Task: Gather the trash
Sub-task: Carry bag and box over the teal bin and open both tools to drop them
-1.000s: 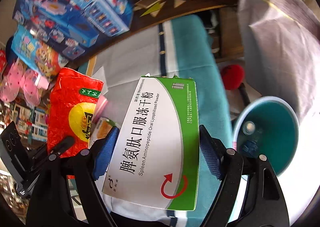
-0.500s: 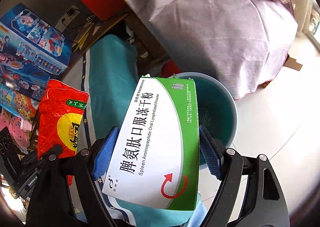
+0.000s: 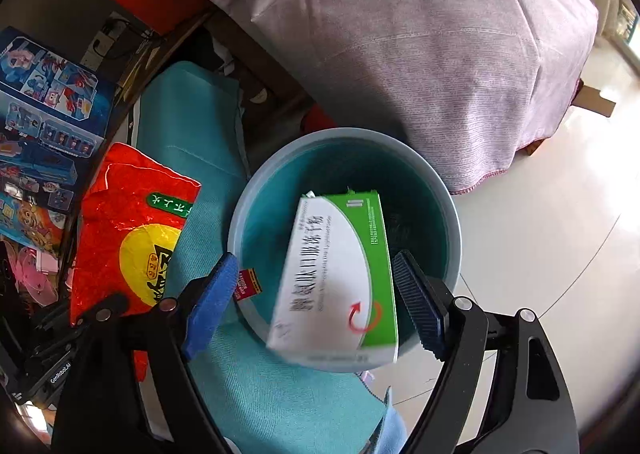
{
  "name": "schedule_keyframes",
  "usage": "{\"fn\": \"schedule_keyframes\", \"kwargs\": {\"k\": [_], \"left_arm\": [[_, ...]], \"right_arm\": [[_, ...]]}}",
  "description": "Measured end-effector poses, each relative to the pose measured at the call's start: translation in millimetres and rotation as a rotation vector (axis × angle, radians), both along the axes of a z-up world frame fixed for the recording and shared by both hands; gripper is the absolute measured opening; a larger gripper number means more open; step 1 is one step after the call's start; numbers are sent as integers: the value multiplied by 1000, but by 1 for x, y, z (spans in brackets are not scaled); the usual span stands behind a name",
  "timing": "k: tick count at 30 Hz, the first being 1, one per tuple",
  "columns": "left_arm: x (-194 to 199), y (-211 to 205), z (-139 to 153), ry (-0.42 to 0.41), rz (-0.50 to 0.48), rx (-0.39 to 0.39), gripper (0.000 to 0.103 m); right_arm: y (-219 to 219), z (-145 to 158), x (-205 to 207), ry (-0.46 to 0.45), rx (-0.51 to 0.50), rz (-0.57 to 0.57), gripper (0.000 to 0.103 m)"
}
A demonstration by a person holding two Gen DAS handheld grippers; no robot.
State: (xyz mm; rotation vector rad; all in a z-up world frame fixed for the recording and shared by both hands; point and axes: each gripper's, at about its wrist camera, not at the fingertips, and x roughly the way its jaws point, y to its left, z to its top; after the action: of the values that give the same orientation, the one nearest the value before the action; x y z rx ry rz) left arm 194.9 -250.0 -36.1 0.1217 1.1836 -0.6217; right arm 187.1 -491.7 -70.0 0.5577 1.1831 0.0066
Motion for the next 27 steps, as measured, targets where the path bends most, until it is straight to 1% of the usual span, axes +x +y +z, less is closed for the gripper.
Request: {"fn": "schedule_keyframes", "kwargs": {"k": [7,11,16,19,21,22,23,25,27], "left_arm": [[7,-20,-14,23,-28,22,7],[10,-29,-17,27,-39,27,7],[12,-45,-22,23,-61,38,8],[15,-53,-28,21,-57,53,10],[18,-56,-32,27,-46,58,24],[19,-55,-33,23,-39,61,37],[19,-55,-34,16,-34,64,47],[19,-51,-35,10,-23,66,55],[19,-47,-35,13,-15,66,59]], "right_arm": [[-17,-7,-3,18,9,-34,80],[-26,-9,-6,27,7,-58,81],[-32,-9,-10,35,0,-78,83],[-32,-8,-12,40,-3,-77,83],[-33,-8,-14,46,-5,-79,83],[-33,-8,-13,48,-6,-82,83],[-34,-8,-13,50,-6,-84,83],[-34,-9,-12,56,-5,-88,83],[-34,-11,-12,65,-3,-91,83]]}}
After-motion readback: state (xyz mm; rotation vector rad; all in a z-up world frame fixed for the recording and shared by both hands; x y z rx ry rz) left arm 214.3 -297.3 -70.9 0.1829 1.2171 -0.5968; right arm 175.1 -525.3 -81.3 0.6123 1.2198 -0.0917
